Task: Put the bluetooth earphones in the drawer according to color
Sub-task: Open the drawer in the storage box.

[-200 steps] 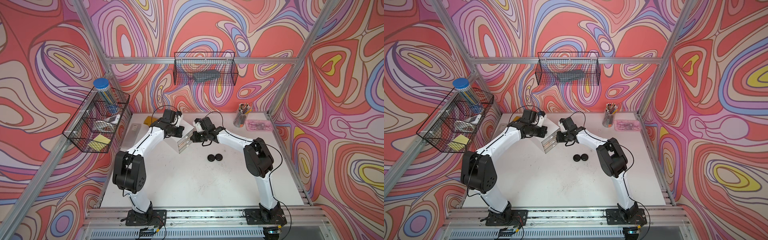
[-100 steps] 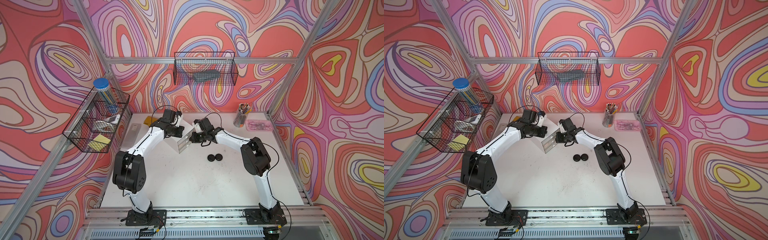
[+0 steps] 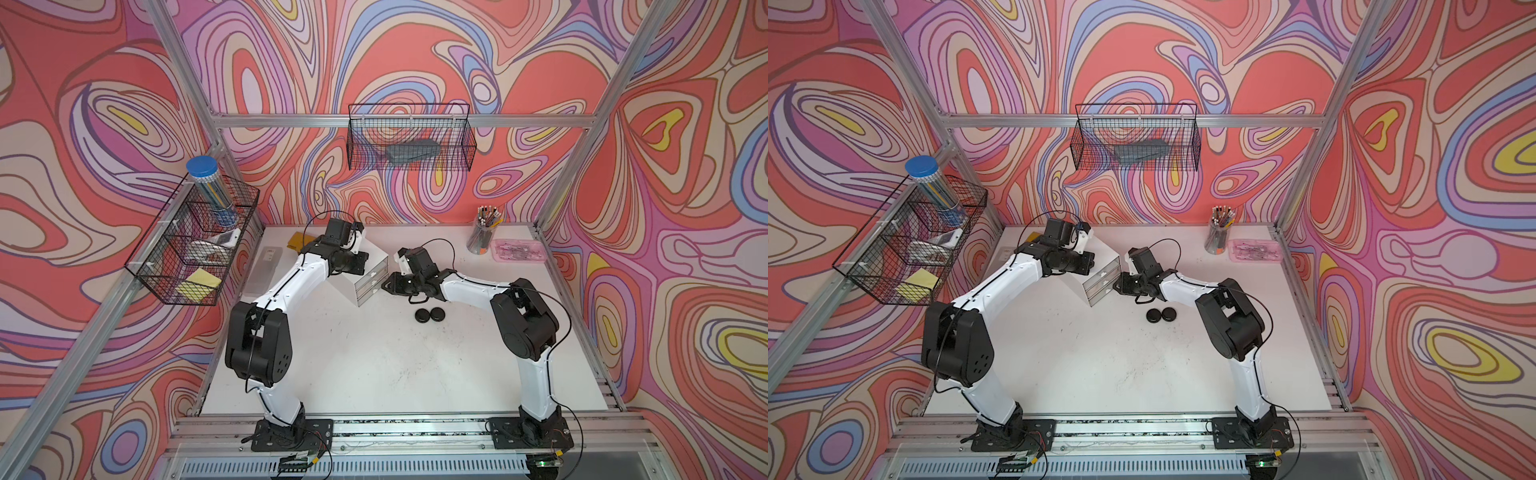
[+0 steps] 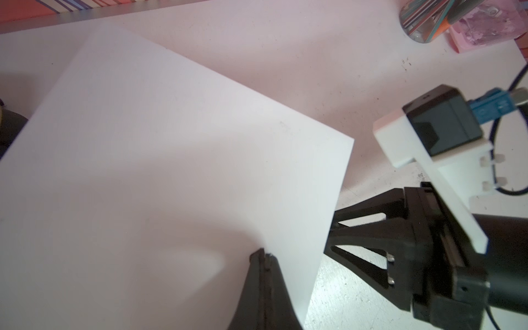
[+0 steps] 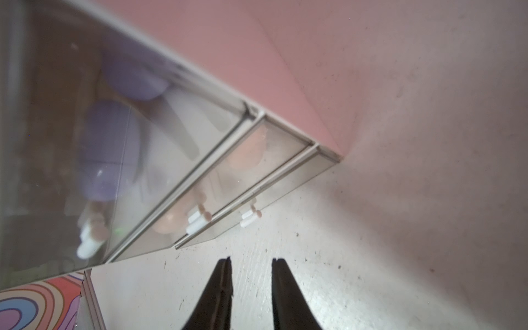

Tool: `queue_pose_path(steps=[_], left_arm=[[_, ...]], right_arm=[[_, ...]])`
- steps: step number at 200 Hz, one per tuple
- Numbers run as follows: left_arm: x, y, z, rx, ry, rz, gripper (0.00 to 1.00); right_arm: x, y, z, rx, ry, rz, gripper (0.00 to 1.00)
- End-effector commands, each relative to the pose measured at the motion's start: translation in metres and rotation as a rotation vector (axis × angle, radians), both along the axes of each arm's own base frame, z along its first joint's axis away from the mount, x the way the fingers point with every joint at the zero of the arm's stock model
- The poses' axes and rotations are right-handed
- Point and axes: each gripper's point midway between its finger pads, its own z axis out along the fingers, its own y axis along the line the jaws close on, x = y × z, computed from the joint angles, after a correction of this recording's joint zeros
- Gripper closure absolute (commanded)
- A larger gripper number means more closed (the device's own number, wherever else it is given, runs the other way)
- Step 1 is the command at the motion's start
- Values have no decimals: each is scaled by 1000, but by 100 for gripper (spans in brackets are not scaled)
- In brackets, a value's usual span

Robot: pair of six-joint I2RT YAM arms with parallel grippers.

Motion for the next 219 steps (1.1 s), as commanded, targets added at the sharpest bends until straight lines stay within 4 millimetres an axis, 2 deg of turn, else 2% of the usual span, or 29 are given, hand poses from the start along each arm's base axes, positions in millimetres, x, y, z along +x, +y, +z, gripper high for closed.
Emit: queue_pose_path(steps=[1, 18, 33, 79, 125, 167, 219], left_arm=[[-39, 8, -58, 80, 244, 0, 100], [-39, 8, -55, 78, 236, 0, 100], [-39, 9, -55, 80, 236, 1, 100], [-39, 8, -56, 81, 238, -1, 100], [-40, 8, -56, 82, 239, -4, 100], [-40, 8, -56, 84, 240, -2, 100], [-40, 8, -56, 83, 239, -3, 100]], right_arm=[[2, 11, 24, 144, -10, -33, 55], [-3, 14, 19, 195, 29, -37, 42], [-8, 14, 10, 238, 61, -58, 39], [-14, 10, -1, 314, 95, -103, 51], [-13, 12, -11, 383, 133, -146, 51], [-9, 17, -29, 472, 194, -199, 55], [-9, 23, -32, 456, 193, -209, 57]])
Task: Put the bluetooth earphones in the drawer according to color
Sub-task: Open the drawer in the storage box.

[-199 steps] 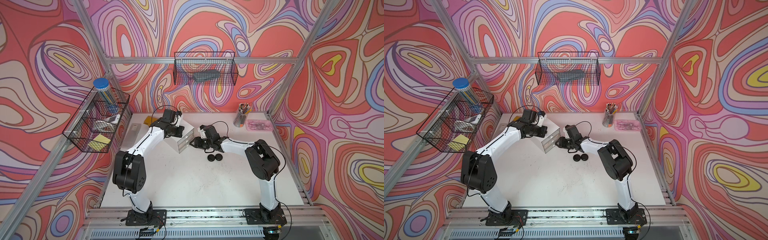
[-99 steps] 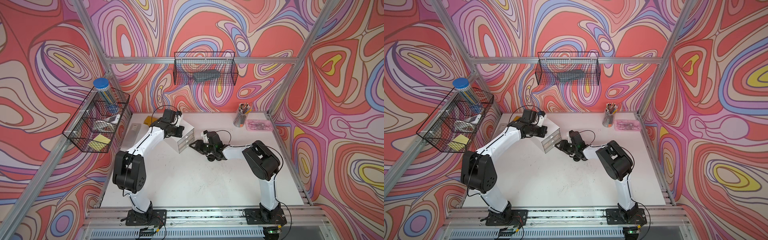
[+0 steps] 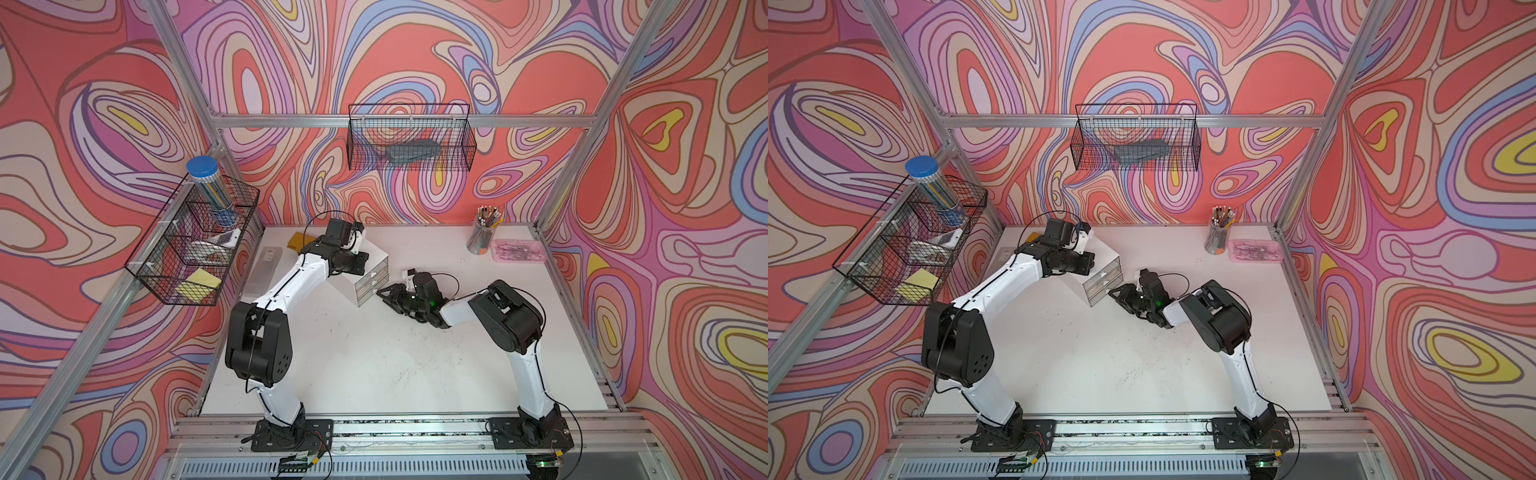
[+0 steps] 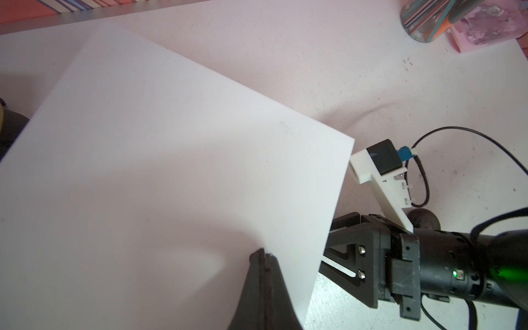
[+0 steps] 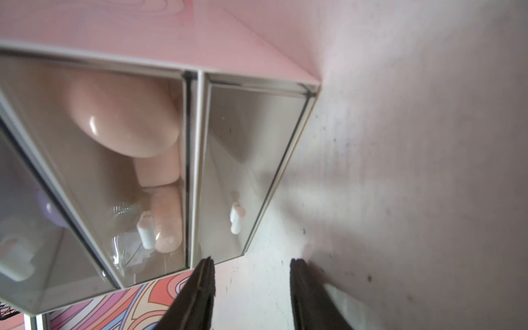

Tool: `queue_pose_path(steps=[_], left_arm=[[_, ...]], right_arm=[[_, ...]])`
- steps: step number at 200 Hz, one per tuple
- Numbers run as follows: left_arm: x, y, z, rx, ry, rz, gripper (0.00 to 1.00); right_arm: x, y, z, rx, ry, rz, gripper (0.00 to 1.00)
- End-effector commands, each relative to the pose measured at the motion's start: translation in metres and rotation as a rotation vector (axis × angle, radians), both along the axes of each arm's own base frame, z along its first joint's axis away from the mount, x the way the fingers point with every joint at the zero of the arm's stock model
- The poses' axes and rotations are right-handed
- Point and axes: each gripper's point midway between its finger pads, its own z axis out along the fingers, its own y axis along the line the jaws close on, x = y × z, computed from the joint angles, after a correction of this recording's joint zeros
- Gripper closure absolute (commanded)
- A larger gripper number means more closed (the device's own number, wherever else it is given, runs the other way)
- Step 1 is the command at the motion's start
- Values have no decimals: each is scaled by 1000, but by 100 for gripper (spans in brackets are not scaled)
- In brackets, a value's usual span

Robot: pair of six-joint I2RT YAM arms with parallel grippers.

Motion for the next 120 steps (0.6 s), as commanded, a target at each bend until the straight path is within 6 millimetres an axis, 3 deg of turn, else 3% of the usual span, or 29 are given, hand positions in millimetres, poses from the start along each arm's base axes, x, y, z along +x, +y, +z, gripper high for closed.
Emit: queue_pose_path(steps=[1, 120], left_arm=[[-40, 8, -56, 82, 239, -2, 100], [-40, 8, -55, 81, 234, -4, 100]], right_arm=[[4, 5, 4, 22, -15, -16, 57], [18, 8, -15, 56, 15, -78, 64]])
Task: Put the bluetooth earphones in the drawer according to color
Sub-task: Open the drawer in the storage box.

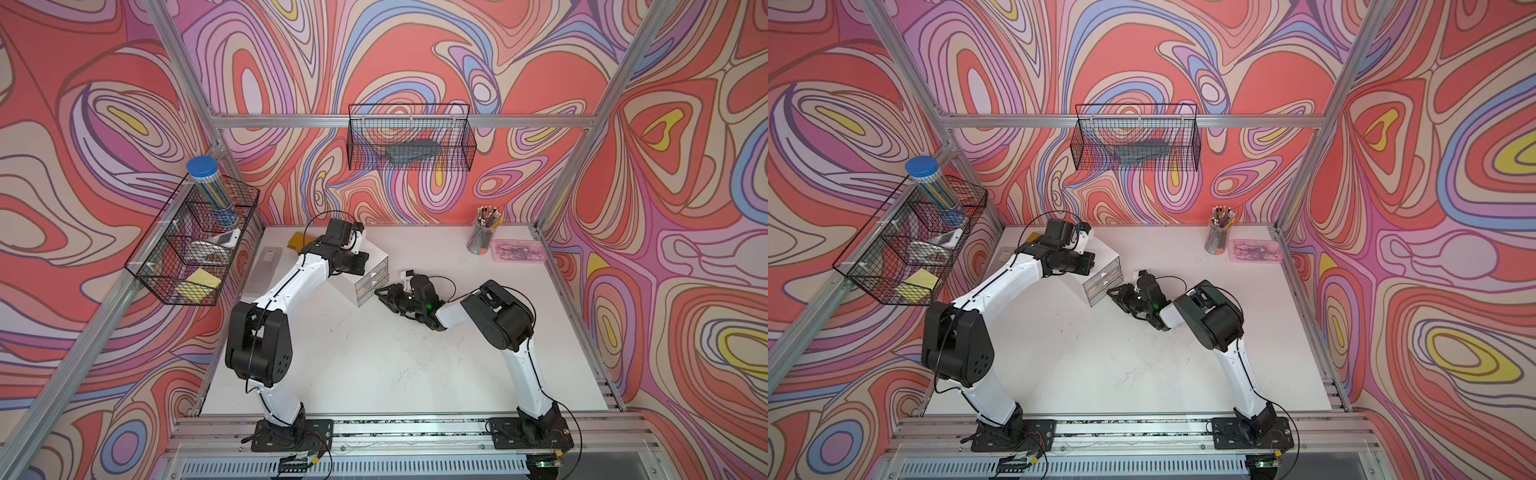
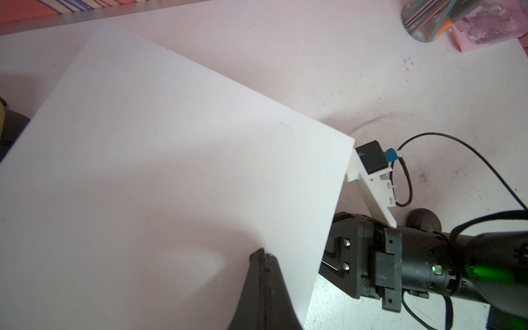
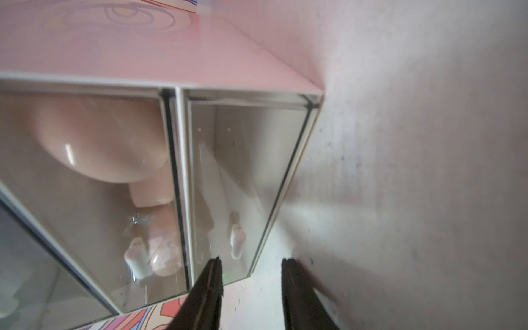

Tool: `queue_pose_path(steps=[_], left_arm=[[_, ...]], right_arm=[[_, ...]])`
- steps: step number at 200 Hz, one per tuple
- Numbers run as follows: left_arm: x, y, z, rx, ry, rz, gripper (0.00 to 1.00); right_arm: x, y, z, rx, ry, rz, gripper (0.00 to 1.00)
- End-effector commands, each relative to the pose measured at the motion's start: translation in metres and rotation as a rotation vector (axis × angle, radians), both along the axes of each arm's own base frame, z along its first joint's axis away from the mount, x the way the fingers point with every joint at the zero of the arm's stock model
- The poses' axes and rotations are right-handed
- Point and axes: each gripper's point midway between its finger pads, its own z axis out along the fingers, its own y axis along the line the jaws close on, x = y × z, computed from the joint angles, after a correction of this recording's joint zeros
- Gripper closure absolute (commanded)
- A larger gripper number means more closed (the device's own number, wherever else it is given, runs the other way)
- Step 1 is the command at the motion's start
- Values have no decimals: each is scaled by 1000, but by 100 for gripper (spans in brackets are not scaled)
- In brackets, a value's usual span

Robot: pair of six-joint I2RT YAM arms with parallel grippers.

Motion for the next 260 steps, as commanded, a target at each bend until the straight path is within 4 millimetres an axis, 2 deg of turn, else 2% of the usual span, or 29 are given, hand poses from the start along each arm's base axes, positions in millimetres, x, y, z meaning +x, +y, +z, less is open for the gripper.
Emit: queue_pose_path(steps=[1, 77, 139, 216, 260], left_arm=[[-40, 8, -54, 78, 234, -4, 100], [-40, 8, -53, 81, 231, -5, 100], [-40, 8, -53, 78, 231, -6, 100], [-40, 7, -53, 74, 233, -6, 100], [-40, 8, -54, 77, 234, -6, 100]], right_arm=[[6, 1, -8, -3, 5, -25, 64], [14, 5, -4, -11, -18, -30, 68], [15, 7, -9, 18, -2, -36, 78], [18, 10, 2, 44, -13, -33, 86], [18, 12, 3, 47, -12, -23, 95]])
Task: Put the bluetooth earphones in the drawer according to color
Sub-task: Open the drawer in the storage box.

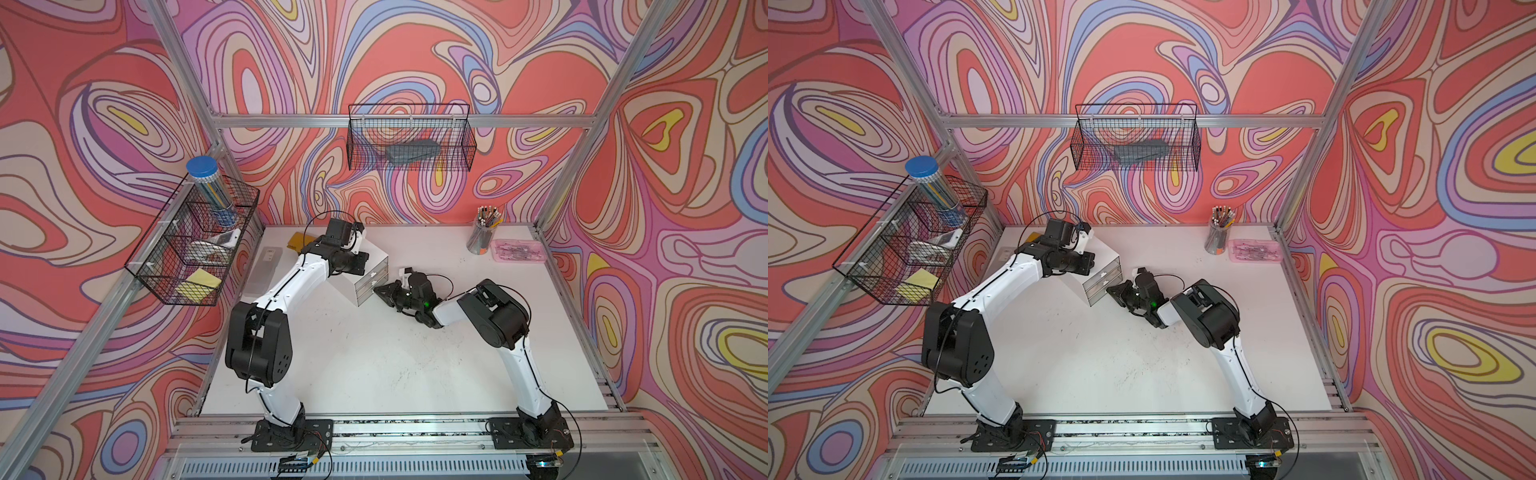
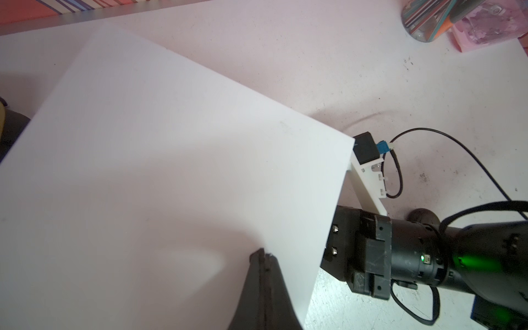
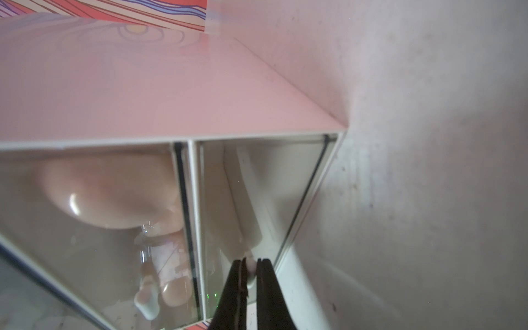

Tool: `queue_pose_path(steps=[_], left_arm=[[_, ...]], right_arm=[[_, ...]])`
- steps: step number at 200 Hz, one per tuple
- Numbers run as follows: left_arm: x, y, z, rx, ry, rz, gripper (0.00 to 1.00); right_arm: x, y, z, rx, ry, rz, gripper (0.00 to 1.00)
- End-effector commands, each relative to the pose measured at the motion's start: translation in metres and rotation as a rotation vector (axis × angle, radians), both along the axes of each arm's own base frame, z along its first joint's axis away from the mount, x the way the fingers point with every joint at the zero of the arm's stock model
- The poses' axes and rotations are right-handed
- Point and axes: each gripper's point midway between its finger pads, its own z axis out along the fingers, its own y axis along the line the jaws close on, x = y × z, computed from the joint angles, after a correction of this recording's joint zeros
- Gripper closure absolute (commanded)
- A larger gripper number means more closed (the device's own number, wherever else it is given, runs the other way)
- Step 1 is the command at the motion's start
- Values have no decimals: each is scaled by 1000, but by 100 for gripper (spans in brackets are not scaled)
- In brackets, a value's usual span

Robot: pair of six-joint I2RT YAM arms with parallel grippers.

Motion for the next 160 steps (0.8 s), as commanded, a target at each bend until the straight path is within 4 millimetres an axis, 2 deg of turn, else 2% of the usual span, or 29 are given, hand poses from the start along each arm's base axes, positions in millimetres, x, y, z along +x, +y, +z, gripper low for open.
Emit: queue_pose_path(steps=[1, 22, 56, 105, 160], left_arm=[[-40, 8, -54, 77, 234, -7, 100], [-40, 7, -53, 76, 234, -7, 100], [-40, 8, -54, 78, 234, -7, 100], [-40, 7, -53, 74, 233, -7, 100], [-40, 7, -52, 75, 230, -7, 100]], right_arm=[[5, 5, -1, 3, -15, -3, 96], [5, 4, -2, 0, -11, -2, 100], [2, 1, -1, -7, -7, -1, 100], [-6, -17, 2, -46, -5, -15, 100], [-17, -29, 5, -61, -1, -20, 100]])
